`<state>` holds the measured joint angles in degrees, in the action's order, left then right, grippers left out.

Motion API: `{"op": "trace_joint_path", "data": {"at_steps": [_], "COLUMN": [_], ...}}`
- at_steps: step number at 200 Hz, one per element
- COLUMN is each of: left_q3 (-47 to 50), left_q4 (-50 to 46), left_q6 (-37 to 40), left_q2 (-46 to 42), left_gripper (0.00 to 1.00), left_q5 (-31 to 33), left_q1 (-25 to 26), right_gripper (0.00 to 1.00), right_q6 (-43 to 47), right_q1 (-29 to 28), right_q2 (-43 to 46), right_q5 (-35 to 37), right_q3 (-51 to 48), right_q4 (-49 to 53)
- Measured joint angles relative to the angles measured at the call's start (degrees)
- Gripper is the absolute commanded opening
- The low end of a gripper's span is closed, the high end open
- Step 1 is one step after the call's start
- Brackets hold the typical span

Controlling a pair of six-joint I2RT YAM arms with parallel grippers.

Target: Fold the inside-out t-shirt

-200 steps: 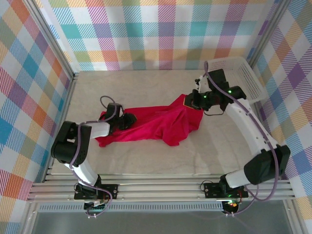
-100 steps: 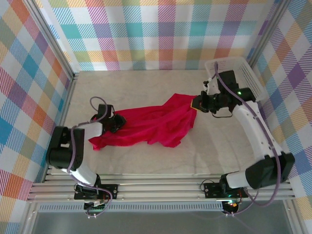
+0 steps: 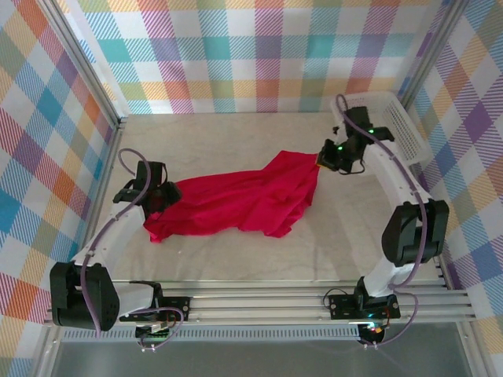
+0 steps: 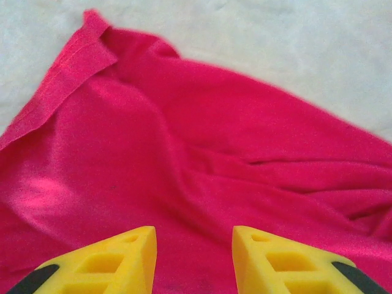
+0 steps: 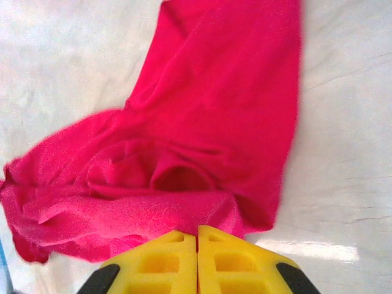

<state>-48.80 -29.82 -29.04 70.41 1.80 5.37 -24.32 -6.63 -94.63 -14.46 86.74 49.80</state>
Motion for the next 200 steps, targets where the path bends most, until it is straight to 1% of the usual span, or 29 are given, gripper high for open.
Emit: {"op": "trace_joint_path", "data": {"at_steps": [24, 41, 65, 94, 117, 146, 157, 167, 182, 200], "left_q3": [0.1, 0.6, 0.9, 1.0, 2.1, 2.8, 3.0, 3.4, 3.7, 3.9], "left_q4": [-2.6, -4.0, -5.5, -5.9, -5.1, -4.9, -4.9, -4.5, -4.3, -4.0], "left_q6": [0.4, 0.7, 1.2, 1.6, 1.7, 1.7, 1.7, 1.7, 1.9, 1.9], "left_q2": [2.8, 4.3, 4.5, 4.5, 4.5, 5.3, 5.4, 5.4, 5.6, 5.9], "left_gripper": [0.3, 0.29, 0.29, 0.3, 0.31, 0.31, 0.27, 0.22, 0.0, 0.0], "left_q5": [0.5, 0.5, 0.4, 0.1, -1.8, -2.4, -2.5, -2.8, -3.0, -3.5], "left_q1": [-0.1, -0.2, -0.3, -0.3, -0.3, -0.3, -0.3, -0.3, -0.3, -0.3], "right_gripper": [0.0, 0.0, 0.0, 0.0, 0.0, 0.0, 0.0, 0.0, 0.0, 0.0], "right_q6": [0.0, 0.0, 0.0, 0.0, 0.0, 0.0, 0.0, 0.0, 0.0, 0.0], "right_q1": [4.1, 5.4, 5.5, 5.5, 5.5, 5.5, 5.5, 5.5, 5.5, 5.5], "right_q2": [2.1, 2.8, 3.2, 3.3, 3.3, 3.3, 3.3, 3.3, 3.3, 3.2], "right_q5": [2.3, 4.4, 5.7, 5.2, 4.7, 4.3, 4.3, 3.9, 3.4, 2.8], "right_q3": [-0.4, -0.9, -1.0, -1.0, -1.0, -1.0, -1.0, -1.0, -1.0, -1.0], "right_q4": [0.0, 0.1, 0.2, 0.0, -0.1, -0.1, -0.1, -0.1, -0.1, -0.1]}}
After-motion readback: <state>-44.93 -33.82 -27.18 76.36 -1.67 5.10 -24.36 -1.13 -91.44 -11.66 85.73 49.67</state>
